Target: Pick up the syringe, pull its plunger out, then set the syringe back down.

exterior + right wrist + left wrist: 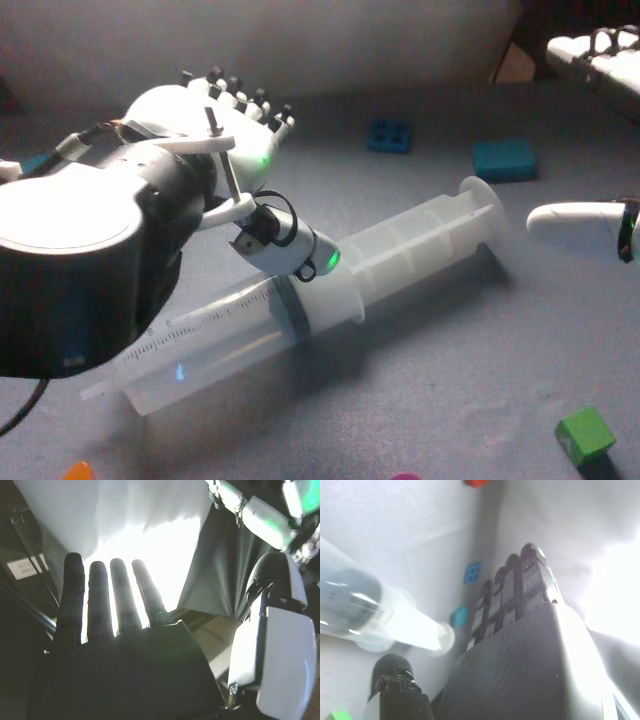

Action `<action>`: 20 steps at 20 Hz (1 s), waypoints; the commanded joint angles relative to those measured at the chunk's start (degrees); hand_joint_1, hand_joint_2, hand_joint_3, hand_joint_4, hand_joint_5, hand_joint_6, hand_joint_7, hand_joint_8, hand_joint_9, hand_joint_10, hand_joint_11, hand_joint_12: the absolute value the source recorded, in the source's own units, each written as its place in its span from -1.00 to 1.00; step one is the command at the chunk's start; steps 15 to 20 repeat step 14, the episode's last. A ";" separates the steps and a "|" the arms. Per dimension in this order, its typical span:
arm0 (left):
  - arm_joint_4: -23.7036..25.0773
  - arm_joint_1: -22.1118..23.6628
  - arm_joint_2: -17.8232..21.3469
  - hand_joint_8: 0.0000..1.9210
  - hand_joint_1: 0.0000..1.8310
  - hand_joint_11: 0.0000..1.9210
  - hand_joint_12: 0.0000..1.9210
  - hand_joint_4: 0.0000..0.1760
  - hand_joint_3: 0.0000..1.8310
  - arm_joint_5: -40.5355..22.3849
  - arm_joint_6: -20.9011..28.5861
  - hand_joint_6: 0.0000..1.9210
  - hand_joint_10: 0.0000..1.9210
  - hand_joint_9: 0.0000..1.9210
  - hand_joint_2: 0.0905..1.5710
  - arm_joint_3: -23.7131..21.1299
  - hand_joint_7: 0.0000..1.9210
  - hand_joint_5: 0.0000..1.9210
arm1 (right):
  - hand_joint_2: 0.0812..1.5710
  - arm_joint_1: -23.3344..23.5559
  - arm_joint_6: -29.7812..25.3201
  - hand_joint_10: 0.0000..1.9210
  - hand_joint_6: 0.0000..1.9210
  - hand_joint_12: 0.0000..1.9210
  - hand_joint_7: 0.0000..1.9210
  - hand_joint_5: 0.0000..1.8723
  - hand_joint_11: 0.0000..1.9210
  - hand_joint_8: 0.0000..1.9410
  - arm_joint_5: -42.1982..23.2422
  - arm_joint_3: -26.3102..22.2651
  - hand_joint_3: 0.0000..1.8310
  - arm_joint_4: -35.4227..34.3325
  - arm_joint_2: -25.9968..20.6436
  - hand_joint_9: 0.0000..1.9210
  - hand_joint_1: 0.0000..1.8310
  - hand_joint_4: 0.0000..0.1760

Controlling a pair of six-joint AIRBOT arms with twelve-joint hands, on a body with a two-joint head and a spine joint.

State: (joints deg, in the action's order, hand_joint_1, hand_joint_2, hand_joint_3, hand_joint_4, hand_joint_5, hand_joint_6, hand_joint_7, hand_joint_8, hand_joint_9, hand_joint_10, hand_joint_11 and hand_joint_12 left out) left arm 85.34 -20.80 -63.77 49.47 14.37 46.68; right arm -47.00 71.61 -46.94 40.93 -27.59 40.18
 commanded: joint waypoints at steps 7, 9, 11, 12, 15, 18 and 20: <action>-0.23 5.95 5.46 0.86 -0.35 -0.24 0.96 -1.00 -1.00 1.73 -5.55 0.79 0.93 -0.22 0.51 -4.69 -0.24 -0.32 | 0.42 -0.20 0.01 0.87 0.80 0.92 -0.11 -0.33 0.08 0.66 -7.75 -0.05 -0.99 1.32 -0.17 0.00 -0.41 -1.00; -2.26 8.12 6.11 0.97 -0.29 -0.14 0.99 -1.00 -1.00 1.73 -7.44 0.96 0.99 -0.12 0.51 -5.06 -0.17 -0.33 | 0.43 -0.18 0.02 0.97 0.96 0.98 -0.11 -0.34 0.25 0.93 -7.81 -0.05 -0.99 1.32 -0.17 0.09 -0.35 -1.00; -4.38 10.03 6.39 1.00 -0.29 0.15 1.00 -1.00 -0.99 1.73 -10.21 1.00 1.00 0.16 0.57 -5.41 0.09 0.01 | 0.48 -0.19 0.02 1.00 1.00 1.00 0.18 -0.14 0.66 1.00 -7.80 -0.05 -0.99 1.32 -0.17 0.38 -0.31 -1.00; -4.65 10.71 6.52 1.00 -0.34 0.35 1.00 -1.00 -1.00 1.74 -10.26 1.00 1.00 0.38 0.61 -5.61 0.30 0.23 | 0.51 -0.19 0.02 1.00 1.00 1.00 0.42 0.04 0.85 1.00 -7.79 -0.05 -0.99 1.32 -0.17 0.61 -0.30 -1.00; -6.17 12.06 6.70 1.00 -0.41 0.58 1.00 0.77 -1.00 2.03 -11.06 1.00 1.00 0.60 0.68 -6.01 0.50 0.40 | 0.61 -0.20 0.03 1.00 1.00 1.00 0.60 0.23 0.91 1.00 -7.68 -0.05 -0.98 1.32 -0.17 0.75 -0.33 -1.00; -6.17 12.06 6.70 1.00 -0.41 0.58 1.00 0.77 -1.00 2.03 -11.06 1.00 1.00 0.60 0.68 -6.01 0.50 0.40 | 0.61 -0.20 0.03 1.00 1.00 1.00 0.60 0.23 0.91 1.00 -7.68 -0.05 -0.98 1.32 -0.17 0.75 -0.33 -1.00; -6.17 12.06 6.70 1.00 -0.41 0.58 1.00 0.77 -1.00 2.03 -11.06 1.00 1.00 0.60 0.68 -6.01 0.50 0.40 | 0.61 -0.20 0.03 1.00 1.00 1.00 0.60 0.23 0.91 1.00 -7.68 -0.05 -0.98 1.32 -0.17 0.75 -0.33 -1.00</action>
